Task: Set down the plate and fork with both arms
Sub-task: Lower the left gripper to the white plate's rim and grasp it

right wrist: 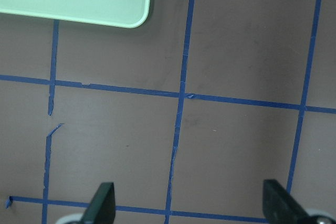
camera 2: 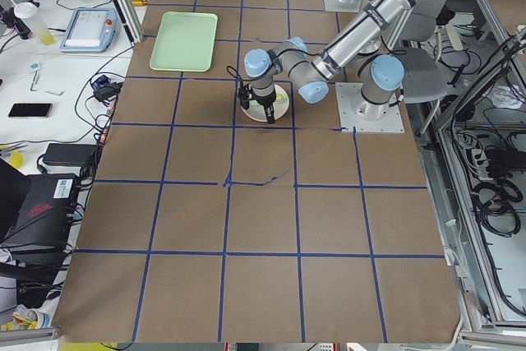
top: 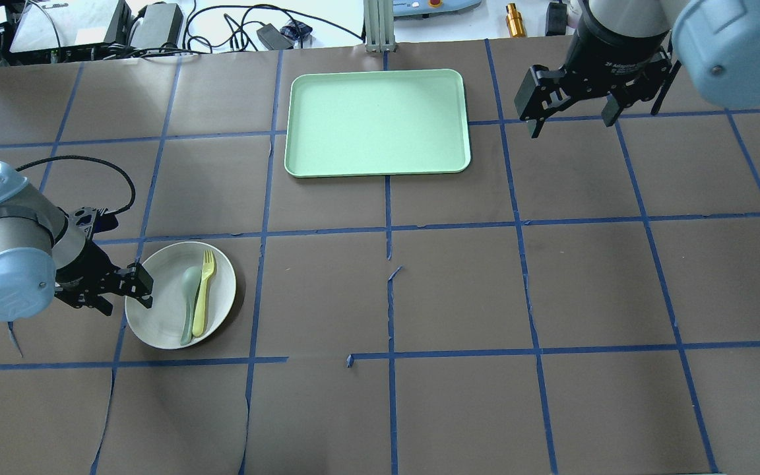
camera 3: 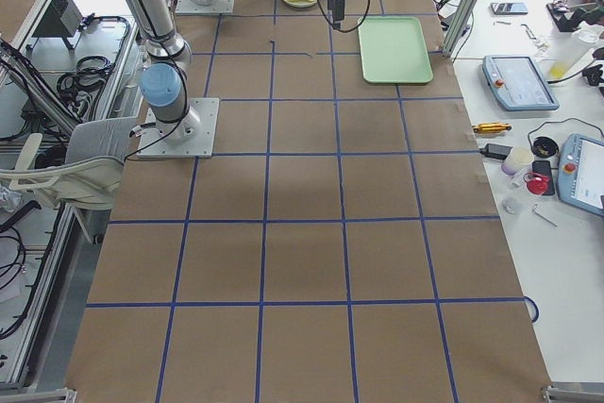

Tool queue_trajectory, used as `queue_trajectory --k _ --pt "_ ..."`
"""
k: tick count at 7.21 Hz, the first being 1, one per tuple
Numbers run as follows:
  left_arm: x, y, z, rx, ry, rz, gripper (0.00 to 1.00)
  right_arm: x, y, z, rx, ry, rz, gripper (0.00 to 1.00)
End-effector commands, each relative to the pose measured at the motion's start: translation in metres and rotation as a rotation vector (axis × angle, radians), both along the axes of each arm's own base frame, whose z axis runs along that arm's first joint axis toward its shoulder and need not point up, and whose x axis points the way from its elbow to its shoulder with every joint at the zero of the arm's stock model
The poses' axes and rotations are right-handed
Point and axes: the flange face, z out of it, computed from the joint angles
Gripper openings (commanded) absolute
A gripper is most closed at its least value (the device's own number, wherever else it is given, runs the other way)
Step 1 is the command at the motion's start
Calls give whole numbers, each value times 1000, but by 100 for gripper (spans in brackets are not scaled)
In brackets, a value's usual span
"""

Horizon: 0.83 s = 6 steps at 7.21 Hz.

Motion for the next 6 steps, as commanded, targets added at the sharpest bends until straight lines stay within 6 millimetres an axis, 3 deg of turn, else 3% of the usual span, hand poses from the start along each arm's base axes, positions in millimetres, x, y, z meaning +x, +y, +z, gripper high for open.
queue_trajectory --k 1,2,3,6 --pt "8 -3 -16 9 -6 9 63 0 0 0 0 0 0 100" --pt "9 -4 -17 9 -6 9 37 0 0 0 0 0 0 100" --pt "9 -5 -15 4 -7 11 2 0 0 0 0 0 0 100" --pt "10 -9 -12 -16 -2 7 0 0 0 -1 2 0 0 100"
